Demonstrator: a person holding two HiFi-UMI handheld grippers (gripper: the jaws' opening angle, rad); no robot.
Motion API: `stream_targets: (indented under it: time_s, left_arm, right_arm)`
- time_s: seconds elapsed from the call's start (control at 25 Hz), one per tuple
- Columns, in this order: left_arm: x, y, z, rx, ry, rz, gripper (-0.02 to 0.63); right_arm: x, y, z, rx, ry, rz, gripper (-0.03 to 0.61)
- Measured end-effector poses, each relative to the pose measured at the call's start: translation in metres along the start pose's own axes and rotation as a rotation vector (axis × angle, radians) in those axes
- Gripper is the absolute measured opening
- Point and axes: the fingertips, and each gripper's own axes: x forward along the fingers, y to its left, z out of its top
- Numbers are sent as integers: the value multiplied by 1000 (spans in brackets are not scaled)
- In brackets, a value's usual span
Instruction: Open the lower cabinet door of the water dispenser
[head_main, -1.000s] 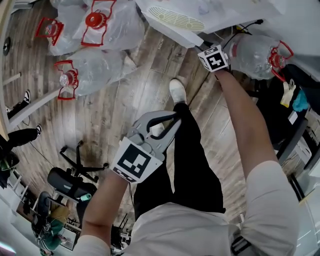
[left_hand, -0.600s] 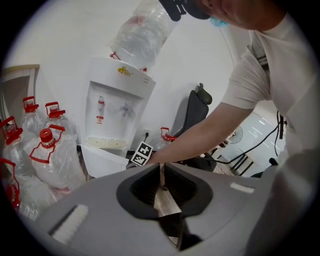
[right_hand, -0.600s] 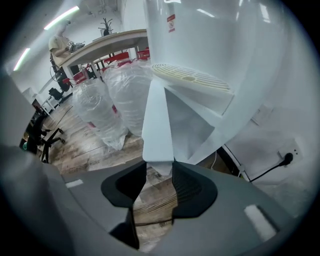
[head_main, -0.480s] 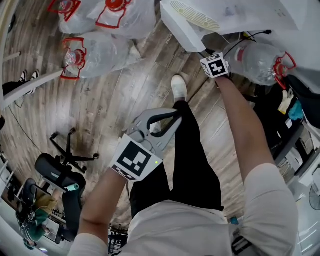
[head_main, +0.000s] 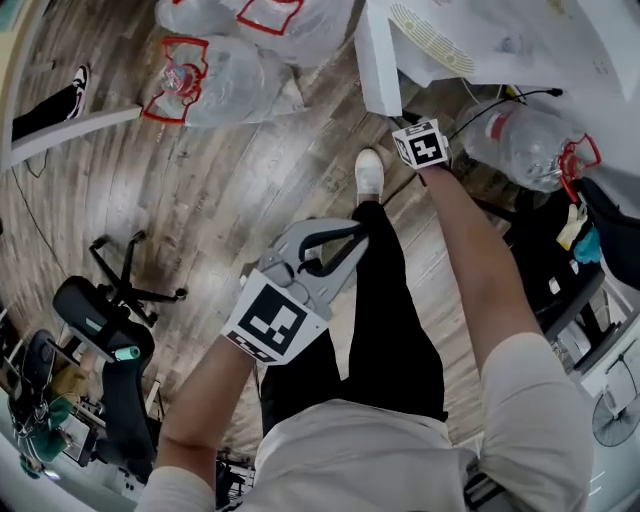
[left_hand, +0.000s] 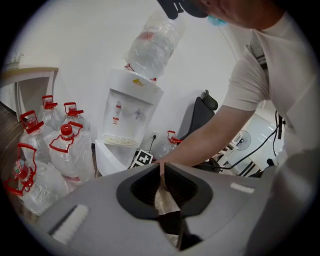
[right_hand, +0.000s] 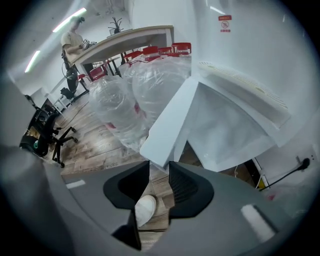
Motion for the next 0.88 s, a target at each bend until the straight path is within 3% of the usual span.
stream_targets:
  time_s: [0.4, 0.88]
  left_arm:
    - [-36, -1, -10, -63, -60, 109, 58]
    - [-73, 2, -29, -131, -116, 201, 58]
  right_arm:
    - [17, 64, 44, -118, -18, 73, 80]
    - [43, 119, 104, -254, -30, 132, 80]
